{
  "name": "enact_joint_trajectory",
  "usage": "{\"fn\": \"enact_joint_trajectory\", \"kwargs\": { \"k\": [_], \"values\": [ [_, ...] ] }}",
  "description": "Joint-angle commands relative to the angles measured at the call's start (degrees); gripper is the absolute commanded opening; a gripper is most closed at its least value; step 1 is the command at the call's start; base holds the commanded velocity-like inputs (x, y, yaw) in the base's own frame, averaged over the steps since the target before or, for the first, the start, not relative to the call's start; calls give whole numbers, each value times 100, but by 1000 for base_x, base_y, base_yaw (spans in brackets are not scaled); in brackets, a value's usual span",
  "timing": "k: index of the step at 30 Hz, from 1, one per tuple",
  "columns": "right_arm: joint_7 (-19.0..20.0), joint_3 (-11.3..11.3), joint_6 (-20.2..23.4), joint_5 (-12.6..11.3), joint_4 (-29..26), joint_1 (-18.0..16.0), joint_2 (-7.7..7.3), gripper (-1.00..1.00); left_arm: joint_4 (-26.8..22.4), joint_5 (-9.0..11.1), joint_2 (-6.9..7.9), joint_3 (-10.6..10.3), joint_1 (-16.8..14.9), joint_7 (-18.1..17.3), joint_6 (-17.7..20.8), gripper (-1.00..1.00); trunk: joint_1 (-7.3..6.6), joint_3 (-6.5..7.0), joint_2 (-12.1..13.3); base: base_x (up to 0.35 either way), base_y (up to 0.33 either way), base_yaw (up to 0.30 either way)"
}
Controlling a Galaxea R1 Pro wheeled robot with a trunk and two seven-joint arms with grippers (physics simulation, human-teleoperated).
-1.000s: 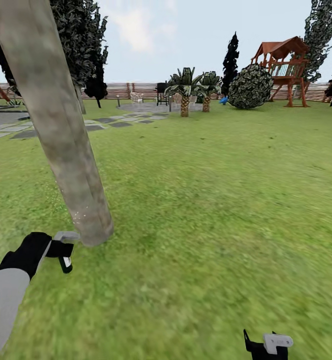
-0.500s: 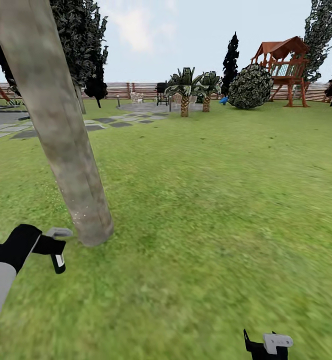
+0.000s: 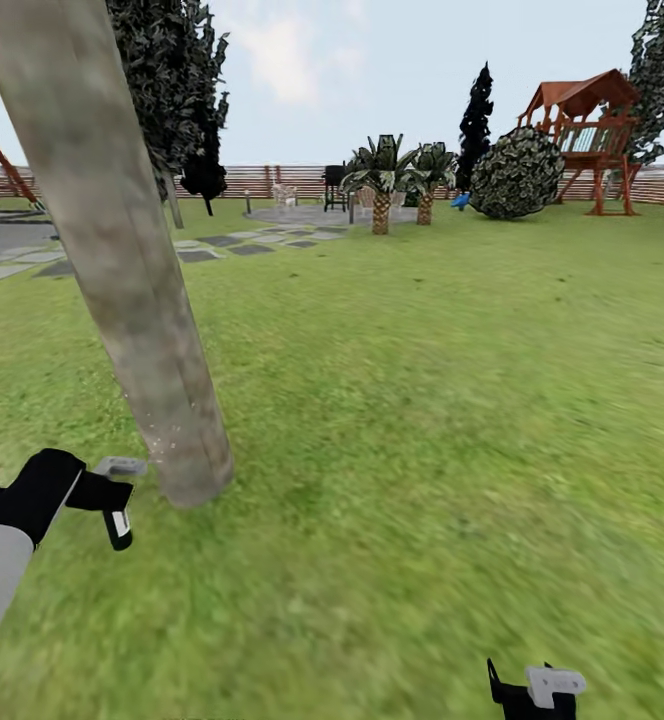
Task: In the garden, pick up the pesticide atomizer on the floor and spray pesticide onto both trees until each tree trunk is fully covered.
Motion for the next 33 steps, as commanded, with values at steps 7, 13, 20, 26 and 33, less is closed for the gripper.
{"fn": "enact_joint_trajectory", "kwargs": {
  "k": [7,13,20,26,33],
  "values": [
    [-20,-29,-18,61,11,-4,1,100,-19,-66,23,56,-60,-78,135,-100,-1,-5,-2,3,1,78],
    [-20,-29,-18,61,11,-4,1,100,-532,-131,-174,-3,-174,-777,800,-100,-1,-5,-2,0,0,0],
    [-20,-29,-18,61,11,-5,1,100,-813,-321,130,-31,-141,-870,1086,-100,-1,-5,-2,22,0,0],
    [-20,-29,-18,61,11,-4,1,100,-995,-427,148,-23,-182,-878,1128,-100,-1,-5,-2,181,0,86],
    [-20,-29,-18,61,11,-4,1,100,-1265,-425,153,-24,-214,-894,1143,-100,-1,-5,-2,7,0,213]
  ]
}}
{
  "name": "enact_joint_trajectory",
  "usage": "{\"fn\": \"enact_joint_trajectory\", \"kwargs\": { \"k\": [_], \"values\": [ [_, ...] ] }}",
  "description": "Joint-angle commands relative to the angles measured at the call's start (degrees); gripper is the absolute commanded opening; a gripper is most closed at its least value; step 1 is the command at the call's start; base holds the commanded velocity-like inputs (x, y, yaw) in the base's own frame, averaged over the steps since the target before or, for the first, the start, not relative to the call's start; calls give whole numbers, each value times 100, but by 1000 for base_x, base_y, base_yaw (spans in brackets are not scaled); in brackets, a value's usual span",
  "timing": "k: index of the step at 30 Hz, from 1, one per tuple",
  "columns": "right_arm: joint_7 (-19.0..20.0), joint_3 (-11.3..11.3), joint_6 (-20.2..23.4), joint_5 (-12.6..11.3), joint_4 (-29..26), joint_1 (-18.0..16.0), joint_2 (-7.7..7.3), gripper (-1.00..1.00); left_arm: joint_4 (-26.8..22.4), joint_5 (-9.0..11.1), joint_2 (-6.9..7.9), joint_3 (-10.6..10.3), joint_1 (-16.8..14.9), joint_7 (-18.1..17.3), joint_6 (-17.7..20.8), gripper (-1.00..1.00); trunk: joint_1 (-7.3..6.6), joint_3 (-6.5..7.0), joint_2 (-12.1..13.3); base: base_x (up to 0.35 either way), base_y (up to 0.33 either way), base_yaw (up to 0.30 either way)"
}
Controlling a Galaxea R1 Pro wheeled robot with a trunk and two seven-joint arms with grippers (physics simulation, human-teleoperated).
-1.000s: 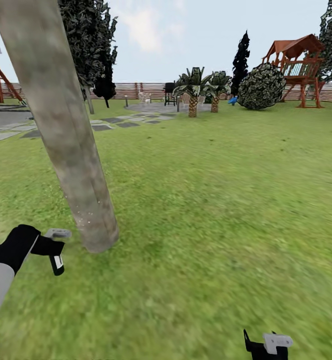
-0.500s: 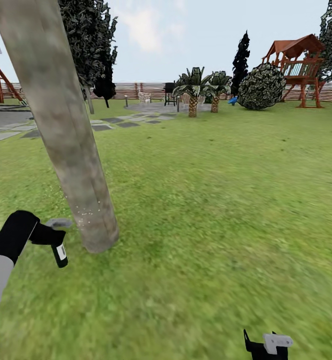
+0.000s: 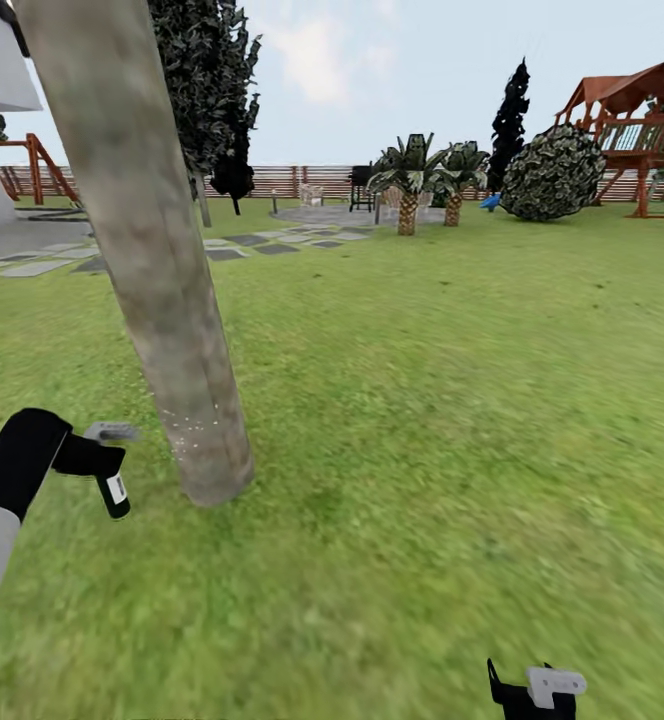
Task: In the garden, pick up the pesticide atomizer on the floor and spray pesticide onto both trees until each tree trunk is fully covered.
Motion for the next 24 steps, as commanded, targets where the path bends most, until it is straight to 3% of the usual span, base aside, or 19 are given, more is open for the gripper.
{"fn": "enact_joint_trajectory", "kwargs": {
  "k": [1,6,15,24],
  "values": [
    [-20,-30,-18,61,6,-5,2,100,-108,-66,-15,14,1,-68,12,-100,-1,-5,-2,65,-74,27],
    [-20,-30,-18,61,6,-5,2,100,-206,-62,-44,14,2,-77,12,-100,-1,-5,-2,81,-205,6],
    [-15,-30,-18,61,14,-4,3,100,-218,-69,-36,14,3,-78,12,-100,-1,-5,-2,-144,-231,2],
    [-13,-30,-18,61,14,-5,10,100,-218,-75,-39,14,30,-70,12,-100,-1,-5,-2,210,-208,135]
  ]
}}
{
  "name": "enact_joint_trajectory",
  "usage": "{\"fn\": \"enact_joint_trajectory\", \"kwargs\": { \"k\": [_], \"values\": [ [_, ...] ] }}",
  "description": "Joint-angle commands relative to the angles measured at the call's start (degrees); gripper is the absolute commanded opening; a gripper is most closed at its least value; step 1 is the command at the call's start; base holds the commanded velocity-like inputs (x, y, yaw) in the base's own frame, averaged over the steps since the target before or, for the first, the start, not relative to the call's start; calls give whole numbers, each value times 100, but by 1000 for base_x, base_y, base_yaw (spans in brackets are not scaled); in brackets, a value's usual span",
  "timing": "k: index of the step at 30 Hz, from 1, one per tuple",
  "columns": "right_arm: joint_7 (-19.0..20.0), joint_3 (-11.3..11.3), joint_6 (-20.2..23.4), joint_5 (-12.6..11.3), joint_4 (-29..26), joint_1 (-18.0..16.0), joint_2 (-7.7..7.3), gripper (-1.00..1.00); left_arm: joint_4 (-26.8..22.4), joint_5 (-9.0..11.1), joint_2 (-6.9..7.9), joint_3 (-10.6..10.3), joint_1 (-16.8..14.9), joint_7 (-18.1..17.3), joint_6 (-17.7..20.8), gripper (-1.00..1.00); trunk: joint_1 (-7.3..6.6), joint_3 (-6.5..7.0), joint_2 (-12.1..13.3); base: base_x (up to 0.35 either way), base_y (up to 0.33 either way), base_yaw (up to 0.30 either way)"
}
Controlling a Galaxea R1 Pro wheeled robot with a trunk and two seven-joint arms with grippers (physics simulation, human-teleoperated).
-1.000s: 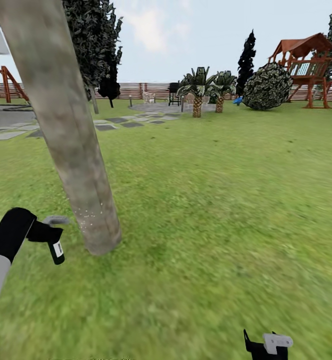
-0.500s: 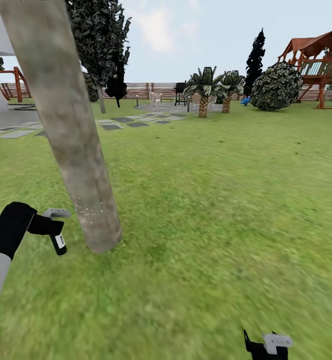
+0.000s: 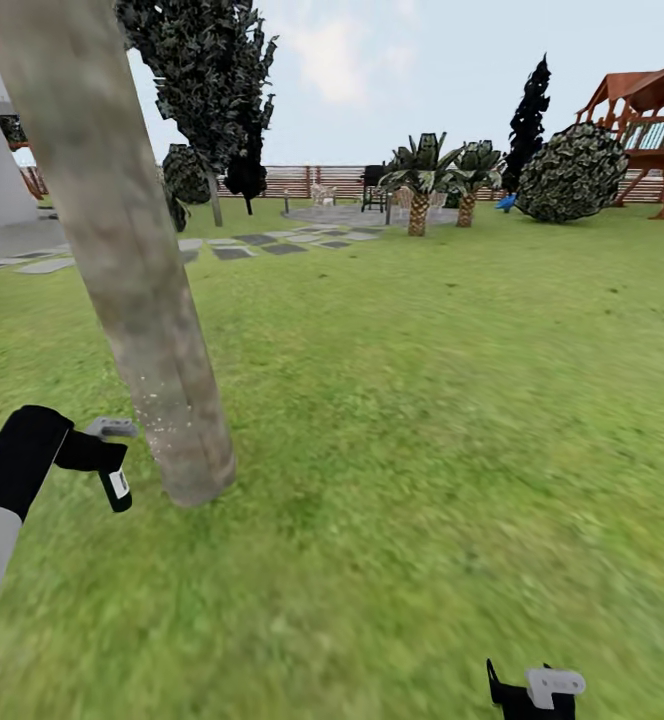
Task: In the garden, pick up the pesticide atomizer on the floor and spray pesticide onto both trees until each tree trunk is fully covered.
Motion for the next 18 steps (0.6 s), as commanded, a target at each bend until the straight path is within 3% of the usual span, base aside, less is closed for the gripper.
{"fn": "enact_joint_trajectory", "kwargs": {
  "k": [1,6,10,18],
  "values": [
    [-18,-30,-17,60,6,-4,2,100,-6,-57,1,14,0,-59,18,-100,2,-5,-2,261,-174,7],
    [-19,-30,-17,60,6,-4,1,100,-6,-59,-1,6,32,-59,18,-100,2,-5,-2,282,-144,1],
    [-23,-30,-17,60,6,-5,1,100,-6,-59,-3,4,38,-59,10,-100,2,-5,-2,242,-182,197],
    [-21,-30,-16,60,1,-4,2,100,-6,-75,4,-2,47,-59,10,-100,2,-5,-2,33,-265,225]
  ]
}}
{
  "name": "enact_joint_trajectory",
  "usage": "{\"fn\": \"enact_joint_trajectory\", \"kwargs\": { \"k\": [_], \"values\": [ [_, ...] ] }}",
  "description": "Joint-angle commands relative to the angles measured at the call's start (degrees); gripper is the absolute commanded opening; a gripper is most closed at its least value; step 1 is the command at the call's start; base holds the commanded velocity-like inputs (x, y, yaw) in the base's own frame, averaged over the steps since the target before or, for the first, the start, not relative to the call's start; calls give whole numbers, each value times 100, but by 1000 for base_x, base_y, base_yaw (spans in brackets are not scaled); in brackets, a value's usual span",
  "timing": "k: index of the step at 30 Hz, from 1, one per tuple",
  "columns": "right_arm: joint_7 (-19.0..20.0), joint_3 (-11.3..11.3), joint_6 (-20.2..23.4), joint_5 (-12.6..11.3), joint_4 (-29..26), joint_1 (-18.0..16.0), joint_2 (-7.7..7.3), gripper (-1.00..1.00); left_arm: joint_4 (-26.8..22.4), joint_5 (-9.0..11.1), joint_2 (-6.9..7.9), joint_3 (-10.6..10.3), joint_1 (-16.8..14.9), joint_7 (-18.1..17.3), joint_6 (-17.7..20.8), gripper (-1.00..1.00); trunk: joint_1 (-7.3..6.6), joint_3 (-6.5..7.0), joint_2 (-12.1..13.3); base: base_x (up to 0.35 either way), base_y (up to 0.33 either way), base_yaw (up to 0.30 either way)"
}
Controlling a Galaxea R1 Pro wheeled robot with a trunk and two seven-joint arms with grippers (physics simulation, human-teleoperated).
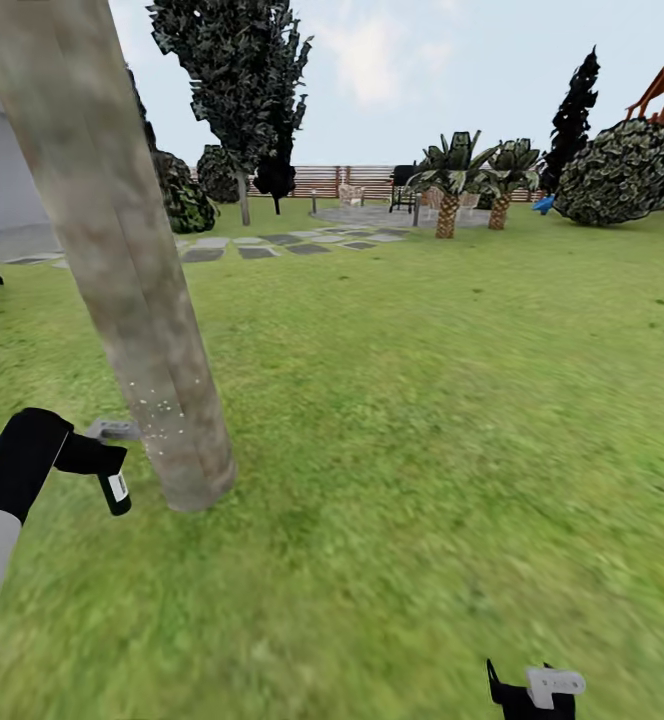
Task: In the garden, pick up the pesticide atomizer on the floor and spray pesticide onto both trees until each tree trunk is fully covered.
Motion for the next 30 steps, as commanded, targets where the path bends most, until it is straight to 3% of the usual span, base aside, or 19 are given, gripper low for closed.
{"fn": "enact_joint_trajectory", "kwargs": {
  "k": [1,16,24,30],
  "values": [
    [-21,-30,-16,60,5,-4,-2,100,-6,-60,-3,14,-5,-59,19,-100,-1,-5,-2,0,-275,24],
    [-25,-30,-17,60,8,-4,-5,100,3,-66,6,20,-5,-57,19,-100,-1,-5,-2,31,-269,5],
    [-25,-30,-17,60,12,-4,2,100,9,-70,3,3,14,-51,16,-100,-1,-5,-2,171,-213,231],
    [-22,-30,-17,60,4,-4,1,100,98,-64,-5,34,310,-25,-58,-100,-1,-5,-2,9,-259,43]
  ]
}}
